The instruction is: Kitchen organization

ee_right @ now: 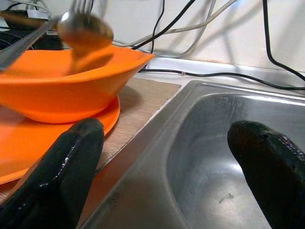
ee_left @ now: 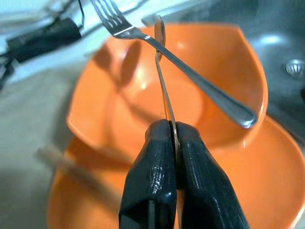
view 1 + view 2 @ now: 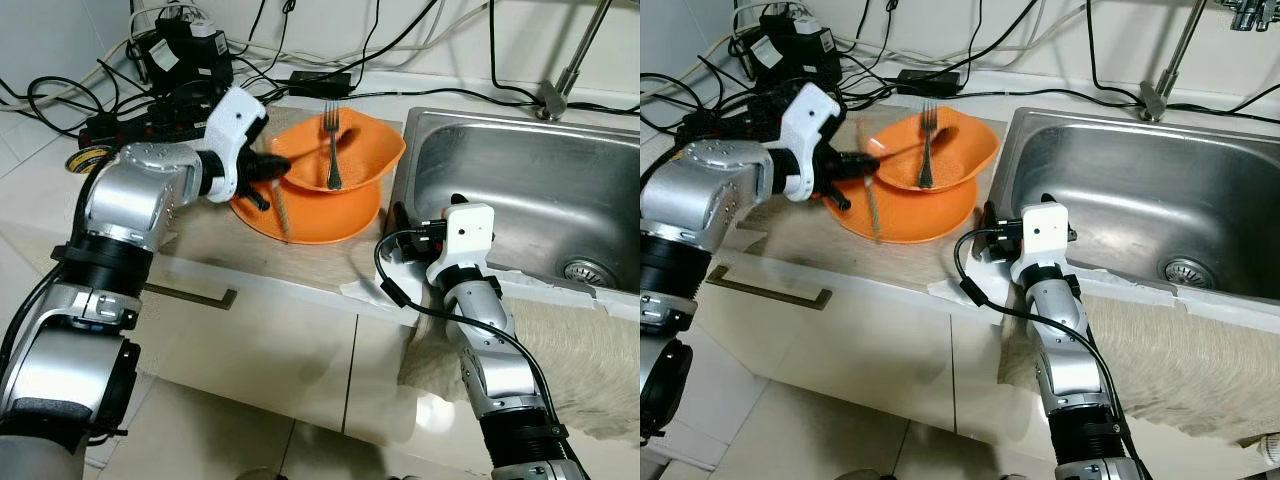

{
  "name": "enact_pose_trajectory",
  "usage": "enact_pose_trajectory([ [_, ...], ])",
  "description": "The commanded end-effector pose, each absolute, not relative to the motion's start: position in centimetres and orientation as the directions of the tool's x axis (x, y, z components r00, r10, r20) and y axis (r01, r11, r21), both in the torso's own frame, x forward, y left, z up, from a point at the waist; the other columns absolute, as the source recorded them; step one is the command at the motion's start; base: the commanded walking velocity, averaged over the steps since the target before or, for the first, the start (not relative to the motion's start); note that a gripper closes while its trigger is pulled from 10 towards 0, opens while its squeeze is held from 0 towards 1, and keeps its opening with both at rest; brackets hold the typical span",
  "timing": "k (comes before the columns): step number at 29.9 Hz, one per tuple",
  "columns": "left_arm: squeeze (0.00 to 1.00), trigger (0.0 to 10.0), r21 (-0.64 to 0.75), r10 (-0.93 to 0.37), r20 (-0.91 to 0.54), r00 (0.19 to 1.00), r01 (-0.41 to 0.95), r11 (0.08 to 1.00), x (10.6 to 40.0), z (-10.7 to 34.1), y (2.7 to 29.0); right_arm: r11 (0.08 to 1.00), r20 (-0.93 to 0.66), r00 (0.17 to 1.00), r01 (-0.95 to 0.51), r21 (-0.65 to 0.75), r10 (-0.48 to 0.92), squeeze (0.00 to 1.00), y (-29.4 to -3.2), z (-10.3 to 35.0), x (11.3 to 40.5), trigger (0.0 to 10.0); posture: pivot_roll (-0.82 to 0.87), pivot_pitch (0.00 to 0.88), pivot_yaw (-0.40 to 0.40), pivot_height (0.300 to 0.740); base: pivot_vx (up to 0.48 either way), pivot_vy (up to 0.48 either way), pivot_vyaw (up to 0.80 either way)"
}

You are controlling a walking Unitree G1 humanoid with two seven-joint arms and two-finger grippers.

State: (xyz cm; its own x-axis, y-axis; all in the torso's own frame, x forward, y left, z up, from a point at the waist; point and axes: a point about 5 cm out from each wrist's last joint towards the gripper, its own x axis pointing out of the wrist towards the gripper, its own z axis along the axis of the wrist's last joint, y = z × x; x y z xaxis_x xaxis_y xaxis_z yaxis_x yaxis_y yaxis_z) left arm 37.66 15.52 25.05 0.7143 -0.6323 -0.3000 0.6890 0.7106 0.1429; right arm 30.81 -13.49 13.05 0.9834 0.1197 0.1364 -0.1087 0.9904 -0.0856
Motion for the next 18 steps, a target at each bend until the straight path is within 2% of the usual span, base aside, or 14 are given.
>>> enact_pose_trajectory([
  [1, 0.00, 0.0, 0.160, -0.639, -0.239, 0.731, 0.679, 0.717, 37.87, 26.62, 15.38, 0.992, 0.055, 0.992, -0.107, -0.071, 0.111, 0.00, -13.63, 11.37, 30.47, 10.0, 0.04, 0.000, 0.073, 0.740, 0.000, 0.000, 0.00],
  [18, 0.00, 0.0, 0.185, -0.601, -0.253, 0.758, 0.648, 0.739, 38.27, 26.41, 16.09, 0.992, 0.048, 0.993, -0.106, -0.070, 0.110, 0.00, -13.69, 11.25, 30.38, 10.0, 0.04, 0.000, 0.074, 0.740, 0.000, 0.000, 0.00],
])
